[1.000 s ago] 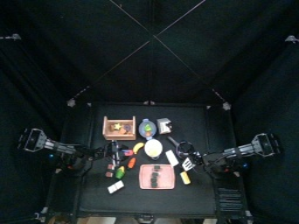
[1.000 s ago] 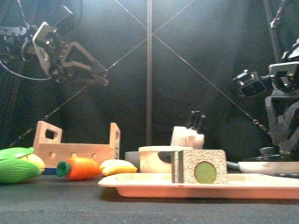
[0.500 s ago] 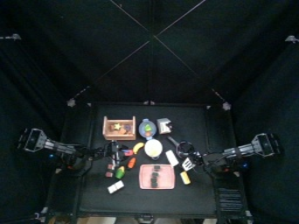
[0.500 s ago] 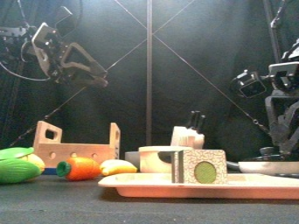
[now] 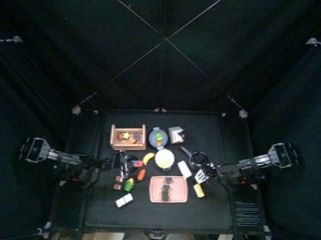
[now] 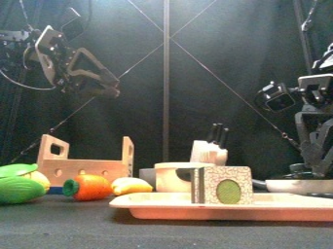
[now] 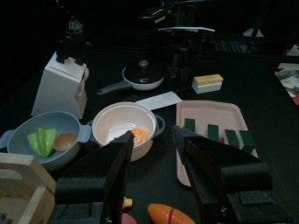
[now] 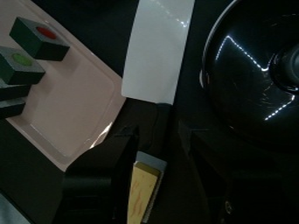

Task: Drop cleaver

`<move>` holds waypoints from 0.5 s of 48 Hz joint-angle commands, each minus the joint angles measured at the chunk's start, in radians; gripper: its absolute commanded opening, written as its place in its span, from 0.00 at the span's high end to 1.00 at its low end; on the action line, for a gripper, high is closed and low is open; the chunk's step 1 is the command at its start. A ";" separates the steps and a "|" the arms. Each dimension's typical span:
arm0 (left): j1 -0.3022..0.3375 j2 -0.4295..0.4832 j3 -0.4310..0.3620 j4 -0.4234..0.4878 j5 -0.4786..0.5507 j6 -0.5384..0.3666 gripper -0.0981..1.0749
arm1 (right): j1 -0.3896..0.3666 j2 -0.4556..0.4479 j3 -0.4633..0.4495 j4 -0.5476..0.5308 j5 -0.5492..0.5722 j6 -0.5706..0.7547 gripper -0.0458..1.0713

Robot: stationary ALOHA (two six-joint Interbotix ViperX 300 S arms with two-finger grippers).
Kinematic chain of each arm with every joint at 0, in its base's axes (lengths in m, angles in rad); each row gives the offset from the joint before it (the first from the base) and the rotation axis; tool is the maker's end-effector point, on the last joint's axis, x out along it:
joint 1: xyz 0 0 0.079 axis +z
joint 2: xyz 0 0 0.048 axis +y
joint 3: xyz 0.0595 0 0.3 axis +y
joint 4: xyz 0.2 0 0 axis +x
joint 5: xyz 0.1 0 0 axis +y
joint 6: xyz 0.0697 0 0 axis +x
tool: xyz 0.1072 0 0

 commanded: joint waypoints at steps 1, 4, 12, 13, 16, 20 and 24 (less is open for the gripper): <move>0.002 0.000 -0.011 0.002 -0.003 0.002 0.23 | 0.002 -0.003 -0.023 0.000 -0.005 -0.002 0.25; 0.002 -0.002 -0.011 0.002 -0.003 0.002 0.23 | 0.002 0.000 -0.026 0.000 -0.005 -0.002 0.25; 0.002 -0.002 -0.011 0.003 -0.003 0.002 0.23 | 0.003 0.002 -0.032 -0.005 -0.005 -0.003 0.25; 0.000 -0.002 -0.011 0.002 -0.003 0.002 0.23 | 0.002 0.002 -0.032 -0.005 -0.005 -0.003 0.25; 0.002 0.000 -0.011 0.002 -0.003 0.002 0.23 | 0.003 0.002 -0.035 -0.006 -0.005 -0.003 0.25; 0.000 -0.002 -0.011 0.002 -0.003 0.002 0.23 | 0.003 0.002 -0.040 -0.008 -0.005 -0.003 0.25; 0.000 -0.002 -0.011 0.002 -0.003 0.002 0.23 | 0.003 0.002 -0.041 -0.008 -0.005 -0.003 0.25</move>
